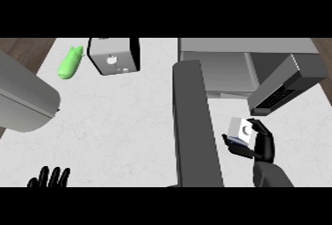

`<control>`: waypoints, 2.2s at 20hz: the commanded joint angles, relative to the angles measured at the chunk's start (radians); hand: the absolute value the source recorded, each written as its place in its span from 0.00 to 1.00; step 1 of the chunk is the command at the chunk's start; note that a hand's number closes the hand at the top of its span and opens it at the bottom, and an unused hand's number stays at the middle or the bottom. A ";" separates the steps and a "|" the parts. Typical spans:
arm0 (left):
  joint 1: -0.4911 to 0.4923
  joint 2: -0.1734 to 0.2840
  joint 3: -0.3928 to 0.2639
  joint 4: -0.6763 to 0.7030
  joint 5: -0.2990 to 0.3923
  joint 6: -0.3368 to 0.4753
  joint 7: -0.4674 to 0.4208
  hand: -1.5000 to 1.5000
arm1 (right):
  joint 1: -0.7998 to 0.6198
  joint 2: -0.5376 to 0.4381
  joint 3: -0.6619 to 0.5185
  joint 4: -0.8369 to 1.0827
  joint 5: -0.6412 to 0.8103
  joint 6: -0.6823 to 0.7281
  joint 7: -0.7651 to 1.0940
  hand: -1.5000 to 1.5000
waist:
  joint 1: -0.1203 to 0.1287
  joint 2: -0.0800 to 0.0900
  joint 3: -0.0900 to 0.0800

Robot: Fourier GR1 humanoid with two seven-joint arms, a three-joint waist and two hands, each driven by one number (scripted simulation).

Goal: Pick up the milk, place it into the microwave and close the microwave

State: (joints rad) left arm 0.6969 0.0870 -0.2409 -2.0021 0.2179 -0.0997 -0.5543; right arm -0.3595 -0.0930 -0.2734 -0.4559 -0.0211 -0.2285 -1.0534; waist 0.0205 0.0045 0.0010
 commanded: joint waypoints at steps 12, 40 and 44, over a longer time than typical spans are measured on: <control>0.002 0.028 0.027 0.012 0.056 -0.046 -0.015 0.00 | -0.152 -0.061 -0.028 0.128 -0.011 0.126 -0.121 1.00 | -0.002 0.000 0.000; 0.059 0.003 -0.007 0.023 0.031 -0.008 -0.062 0.00 | 0.415 0.069 0.294 -1.091 -0.085 0.174 0.552 1.00 | -0.020 -0.007 -0.002; 0.056 0.073 0.082 -0.097 0.132 -0.021 0.057 0.00 | 0.298 0.092 0.352 -0.890 -0.009 0.045 0.462 1.00 | -0.012 -0.003 -0.001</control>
State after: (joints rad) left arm 0.7809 0.1244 -0.2243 -2.0395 0.2786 -0.1238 -0.5829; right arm -0.0071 -0.0180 0.0378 -1.4147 -0.0718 -0.0911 -0.5791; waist 0.0048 -0.0015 -0.0005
